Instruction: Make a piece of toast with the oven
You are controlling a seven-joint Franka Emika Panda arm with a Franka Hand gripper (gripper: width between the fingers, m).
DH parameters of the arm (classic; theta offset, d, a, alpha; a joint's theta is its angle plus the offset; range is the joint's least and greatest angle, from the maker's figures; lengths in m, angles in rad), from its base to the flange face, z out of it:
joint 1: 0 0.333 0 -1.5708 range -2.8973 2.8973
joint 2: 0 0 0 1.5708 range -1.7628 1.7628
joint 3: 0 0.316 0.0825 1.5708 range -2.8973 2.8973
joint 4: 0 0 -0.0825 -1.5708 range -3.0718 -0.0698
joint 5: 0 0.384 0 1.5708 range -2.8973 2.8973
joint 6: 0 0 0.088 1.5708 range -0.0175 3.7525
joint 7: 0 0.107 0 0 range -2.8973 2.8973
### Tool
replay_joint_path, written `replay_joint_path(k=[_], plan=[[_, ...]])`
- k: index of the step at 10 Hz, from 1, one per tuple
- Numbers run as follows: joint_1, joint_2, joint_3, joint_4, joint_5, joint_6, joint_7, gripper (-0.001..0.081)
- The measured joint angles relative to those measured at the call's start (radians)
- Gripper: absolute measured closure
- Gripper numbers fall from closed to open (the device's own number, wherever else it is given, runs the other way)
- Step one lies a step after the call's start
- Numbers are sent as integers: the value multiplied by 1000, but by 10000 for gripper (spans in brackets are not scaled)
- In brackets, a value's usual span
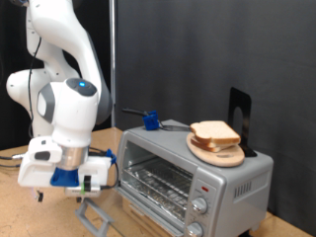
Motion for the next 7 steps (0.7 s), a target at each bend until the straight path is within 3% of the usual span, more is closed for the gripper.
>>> replay_joint_path(k=[4,5,7], plan=[[-2,135,23,40,58,93,-24,-2],[-13,135,46,42,121,95,-91,-2],[-49,91,109,41,310,76,-321,-2]])
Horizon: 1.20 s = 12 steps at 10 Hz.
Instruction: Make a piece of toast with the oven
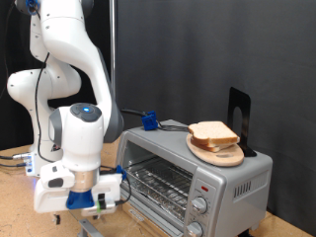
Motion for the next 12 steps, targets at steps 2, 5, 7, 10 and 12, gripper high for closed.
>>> replay_joint_path(k=[2,5,7,10,12], plan=[[-22,-79,24,-8,131,-84,-200,-2],[-27,-154,23,-36,167,-131,-268,-2],[-27,-175,25,-41,348,-149,-464,-2],[-40,-288,-8,-54,709,-273,-821,-2],[-50,-357,-43,-54,771,-352,-855,-2]])
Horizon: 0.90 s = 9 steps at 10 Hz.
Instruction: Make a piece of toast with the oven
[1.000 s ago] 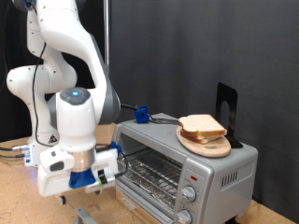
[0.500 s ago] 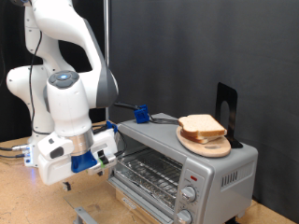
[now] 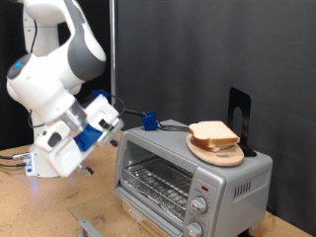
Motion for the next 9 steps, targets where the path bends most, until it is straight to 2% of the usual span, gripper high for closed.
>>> replay_joint_path(k=[3,6,7,9], plan=[[-27,-96,-39,8,-12,-106,19,-2],[-61,-187,-51,6,-64,-157,88,-2],[-60,-184,-51,5,-63,-157,84,-2],[-38,-199,-50,14,17,-220,16,-2]])
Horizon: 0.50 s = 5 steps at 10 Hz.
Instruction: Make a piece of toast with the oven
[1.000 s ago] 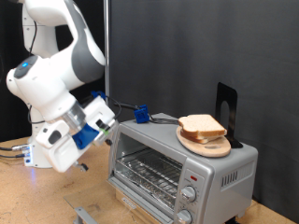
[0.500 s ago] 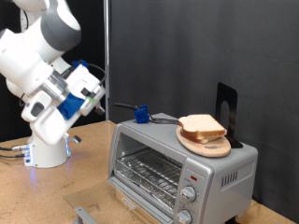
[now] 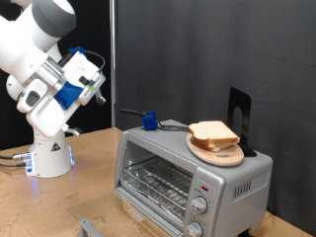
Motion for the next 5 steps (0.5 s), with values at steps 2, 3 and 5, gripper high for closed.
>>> replay_joint_path(k=[2,3,5], plan=[[26,-47,14,8,43,-43,-31,-2],[33,-72,42,9,30,-34,-30,-2],[33,-122,136,11,-146,25,-10,-2]])
